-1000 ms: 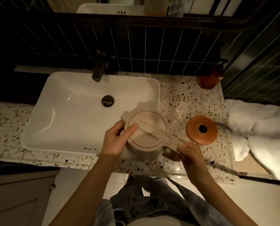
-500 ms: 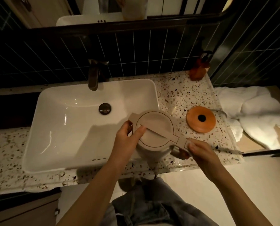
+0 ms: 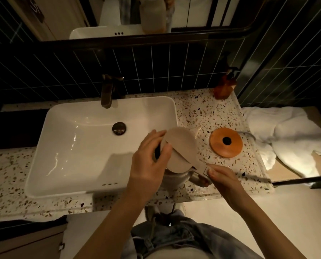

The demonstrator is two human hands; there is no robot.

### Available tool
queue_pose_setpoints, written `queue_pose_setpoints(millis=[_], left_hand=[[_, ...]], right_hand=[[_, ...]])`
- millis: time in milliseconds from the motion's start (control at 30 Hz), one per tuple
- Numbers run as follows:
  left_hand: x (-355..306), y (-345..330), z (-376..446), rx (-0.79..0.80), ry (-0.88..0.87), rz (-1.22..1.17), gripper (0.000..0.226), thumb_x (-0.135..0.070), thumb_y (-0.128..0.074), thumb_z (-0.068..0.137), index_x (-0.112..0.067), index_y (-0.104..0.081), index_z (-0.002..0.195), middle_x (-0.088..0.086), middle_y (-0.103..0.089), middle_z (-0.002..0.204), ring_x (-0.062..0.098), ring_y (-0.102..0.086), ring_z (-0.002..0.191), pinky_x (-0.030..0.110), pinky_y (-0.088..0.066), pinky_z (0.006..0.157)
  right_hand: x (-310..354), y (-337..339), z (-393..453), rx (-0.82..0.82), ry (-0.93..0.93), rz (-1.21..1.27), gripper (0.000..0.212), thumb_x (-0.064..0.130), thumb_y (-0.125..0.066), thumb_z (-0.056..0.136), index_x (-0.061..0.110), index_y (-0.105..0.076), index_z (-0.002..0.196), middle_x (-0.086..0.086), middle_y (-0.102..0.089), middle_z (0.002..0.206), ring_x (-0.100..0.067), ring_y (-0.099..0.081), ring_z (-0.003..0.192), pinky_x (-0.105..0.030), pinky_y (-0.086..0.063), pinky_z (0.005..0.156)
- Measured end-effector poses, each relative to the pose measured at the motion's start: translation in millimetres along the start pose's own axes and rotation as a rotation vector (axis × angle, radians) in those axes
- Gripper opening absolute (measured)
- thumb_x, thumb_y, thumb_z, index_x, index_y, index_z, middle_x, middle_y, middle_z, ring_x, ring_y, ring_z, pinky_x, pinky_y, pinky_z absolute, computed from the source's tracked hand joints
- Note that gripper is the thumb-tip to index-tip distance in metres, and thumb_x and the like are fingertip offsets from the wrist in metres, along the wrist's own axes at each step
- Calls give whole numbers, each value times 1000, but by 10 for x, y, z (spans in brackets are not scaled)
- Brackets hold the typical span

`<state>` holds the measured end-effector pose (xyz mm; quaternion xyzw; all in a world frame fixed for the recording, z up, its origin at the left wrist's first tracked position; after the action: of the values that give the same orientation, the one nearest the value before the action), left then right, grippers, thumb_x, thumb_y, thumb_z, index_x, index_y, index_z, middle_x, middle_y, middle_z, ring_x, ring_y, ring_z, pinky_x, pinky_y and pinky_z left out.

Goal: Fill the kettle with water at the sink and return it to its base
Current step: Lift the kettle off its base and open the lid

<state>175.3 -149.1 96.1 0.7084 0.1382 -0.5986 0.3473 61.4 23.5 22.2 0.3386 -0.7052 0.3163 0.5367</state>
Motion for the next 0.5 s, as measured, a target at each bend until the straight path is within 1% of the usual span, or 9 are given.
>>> queue_pose_setpoints(millis=[33, 67, 100, 133, 200, 300, 400, 467, 500], left_hand=[[-39, -41, -30, 12, 16, -31, 27, -30, -59, 94, -37, -60, 120, -24, -61, 122, -2, -51, 123, 26, -48, 100], [-62, -82, -61, 17, 43, -55, 27, -31, -62, 92, -42, -58, 116, -27, -64, 112, -8, -56, 112, 19, -52, 89], [-77, -117, -96, 11, 57, -62, 29, -31, -66, 89, -44, -57, 114, -27, -64, 106, -11, -58, 104, 15, -53, 81], [-91, -139, -133, -8, 50, -56, 33, -29, -68, 87, -41, -56, 115, -26, -64, 105, -13, -59, 101, 12, -53, 77], [-99, -163, -188, -59, 9, -47, 39, -21, -70, 87, -32, -57, 123, -20, -65, 111, -9, -62, 102, 12, -53, 78], [-181, -176, -233, -81, -68, -69, 43, -13, -69, 89, -25, -58, 128, -10, -67, 116, -1, -64, 107, 16, -54, 82], [-321, -222, -275, -64, -169, -28, 43, -13, -69, 89, -20, -59, 130, -10, -69, 111, 1, -66, 104, 17, -55, 81], [-387, -257, -302, -51, -218, 11, 44, -17, -68, 89, -14, -60, 132, -5, -71, 107, 2, -68, 99, 16, -56, 77], [-396, -275, -310, -32, -225, 18, 45, -21, -68, 89, -12, -59, 133, -3, -72, 108, 3, -68, 100, 19, -57, 77]], right_hand=[[2, -2, 0, 3, -3, -7, 46, 47, -56, 80, 3, -56, 67, -24, -47, 68, -33, -43, 65, -37, -33, 68], [1, -4, -2, 5, -7, -9, 38, 43, -54, 80, 9, -57, 65, -16, -48, 65, -26, -44, 64, -34, -34, 66], [-2, -6, -2, 8, -10, -4, 31, 41, -52, 80, 15, -57, 63, -8, -48, 64, -20, -44, 64, -31, -35, 64], [-11, -4, -5, 11, -10, 3, 29, 39, -51, 80, 17, -58, 63, -3, -49, 64, -18, -44, 63, -28, -35, 62], [-19, 0, -11, 22, -7, 12, 26, 38, -51, 81, 20, -58, 62, 0, -48, 63, -16, -44, 63, -27, -35, 61], [-17, -17, -7, 51, -9, 5, 30, 38, -50, 82, 15, -55, 64, -2, -47, 64, -16, -43, 64, -28, -34, 62], [-22, -43, 15, 70, -11, -9, 36, 40, -51, 82, 9, -52, 65, -7, -46, 66, -19, -42, 65, -33, -33, 65], [-28, -43, 32, 74, -20, -29, 39, 41, -52, 83, 7, -52, 66, -9, -46, 66, -22, -43, 65, -36, -33, 66], [-31, -38, 36, 78, -27, -44, 41, 42, -52, 83, 4, -53, 67, -10, -47, 66, -23, -43, 66, -37, -33, 67]])
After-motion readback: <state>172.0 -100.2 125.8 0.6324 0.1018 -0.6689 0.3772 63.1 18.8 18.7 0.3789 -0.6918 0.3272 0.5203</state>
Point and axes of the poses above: each hand's wrist, its own z-axis towards the middle knuckle, its own y-axis out of the back of the hand, x = y × z, the point moved 5 cm from there along z, towards the middle knuckle
